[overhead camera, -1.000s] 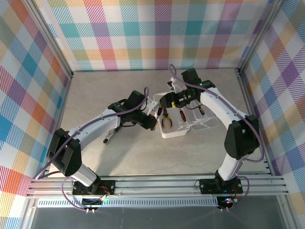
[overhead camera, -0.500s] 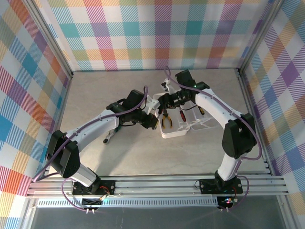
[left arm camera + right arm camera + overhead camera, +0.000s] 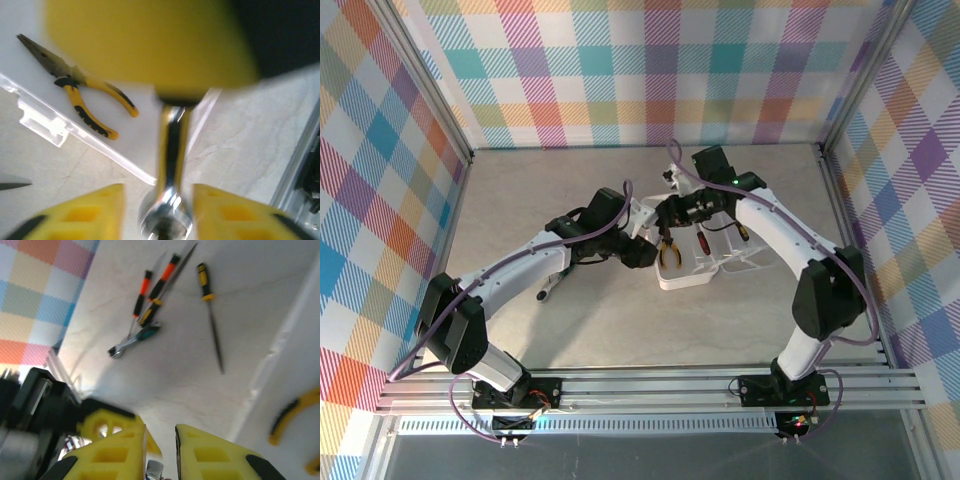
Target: Pack the tool kit
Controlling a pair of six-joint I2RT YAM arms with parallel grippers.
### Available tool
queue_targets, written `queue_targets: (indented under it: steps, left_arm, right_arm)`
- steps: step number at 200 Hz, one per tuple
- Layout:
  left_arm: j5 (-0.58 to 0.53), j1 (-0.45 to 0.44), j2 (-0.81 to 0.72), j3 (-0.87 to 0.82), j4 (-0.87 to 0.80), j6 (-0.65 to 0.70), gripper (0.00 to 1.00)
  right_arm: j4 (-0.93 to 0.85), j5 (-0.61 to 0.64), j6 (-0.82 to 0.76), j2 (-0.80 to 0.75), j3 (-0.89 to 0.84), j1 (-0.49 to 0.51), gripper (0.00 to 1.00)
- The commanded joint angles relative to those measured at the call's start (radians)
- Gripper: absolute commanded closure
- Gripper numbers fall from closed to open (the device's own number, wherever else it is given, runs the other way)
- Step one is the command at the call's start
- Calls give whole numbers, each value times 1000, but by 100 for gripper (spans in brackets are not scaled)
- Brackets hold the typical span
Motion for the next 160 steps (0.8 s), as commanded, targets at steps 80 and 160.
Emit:
queue_targets:
  steps: [80, 160]
  left_arm:
    - [-305, 104, -52, -31, -25, -143, 0]
    - [-283, 150, -16, -27, -46, -185, 0]
  right_arm:
    - [336, 792, -133, -179, -121, -36, 100]
    - [547, 822, -252, -33, -112, -27, 100]
